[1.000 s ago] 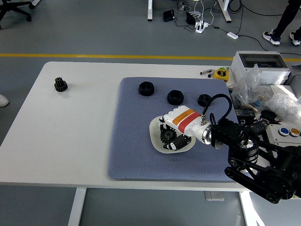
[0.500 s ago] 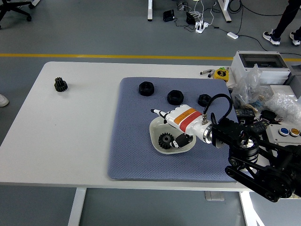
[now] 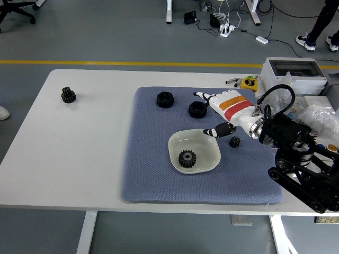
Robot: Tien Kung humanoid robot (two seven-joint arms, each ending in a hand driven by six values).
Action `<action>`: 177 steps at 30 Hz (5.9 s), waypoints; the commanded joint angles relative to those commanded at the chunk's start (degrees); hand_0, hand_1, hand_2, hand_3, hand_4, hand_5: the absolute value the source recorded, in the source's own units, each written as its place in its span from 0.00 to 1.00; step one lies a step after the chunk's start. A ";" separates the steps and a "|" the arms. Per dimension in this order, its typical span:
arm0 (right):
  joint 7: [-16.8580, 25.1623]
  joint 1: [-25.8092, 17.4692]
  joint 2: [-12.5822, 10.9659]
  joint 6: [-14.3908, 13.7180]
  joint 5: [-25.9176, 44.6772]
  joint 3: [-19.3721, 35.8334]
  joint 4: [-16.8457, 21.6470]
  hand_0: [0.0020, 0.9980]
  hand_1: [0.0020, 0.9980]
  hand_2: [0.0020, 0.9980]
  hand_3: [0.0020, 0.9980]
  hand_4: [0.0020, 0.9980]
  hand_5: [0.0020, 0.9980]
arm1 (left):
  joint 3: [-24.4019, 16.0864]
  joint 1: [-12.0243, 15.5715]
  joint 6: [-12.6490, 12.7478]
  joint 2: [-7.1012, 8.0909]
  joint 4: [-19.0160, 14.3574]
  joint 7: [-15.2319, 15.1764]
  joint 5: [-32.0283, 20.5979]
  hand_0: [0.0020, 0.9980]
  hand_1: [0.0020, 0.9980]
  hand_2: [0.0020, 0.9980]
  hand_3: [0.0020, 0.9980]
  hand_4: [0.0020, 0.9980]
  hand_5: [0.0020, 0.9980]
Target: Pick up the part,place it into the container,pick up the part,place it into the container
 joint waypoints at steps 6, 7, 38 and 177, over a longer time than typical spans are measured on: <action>-0.27 -0.35 -1.05 4.38 4.28 -0.10 -4.70 0.48 0.59 0.64 0.55 0.82 0.27 | -0.31 0.22 0.02 -0.08 0.00 0.14 0.40 0.72 0.71 0.77 0.62 0.69 0.60; -0.28 -0.49 -1.12 4.75 4.64 -0.18 -5.44 0.48 0.59 0.64 0.55 0.82 0.27 | -0.37 0.23 0.01 -0.09 0.00 0.18 0.51 0.72 0.71 0.77 0.62 0.69 0.60; 2.08 -0.37 0.51 2.94 11.88 -5.21 -15.05 0.49 0.60 0.64 0.57 0.82 0.31 | 0.06 -0.17 -0.05 -0.49 -0.11 -0.08 0.73 0.72 0.71 0.77 0.62 0.69 0.59; -0.73 1.56 -1.51 -5.67 10.01 -7.06 4.97 0.23 0.44 0.57 0.54 0.92 0.40 | 0.56 -0.50 -0.33 0.26 -0.22 -0.02 0.77 0.72 0.71 0.77 0.62 0.69 0.59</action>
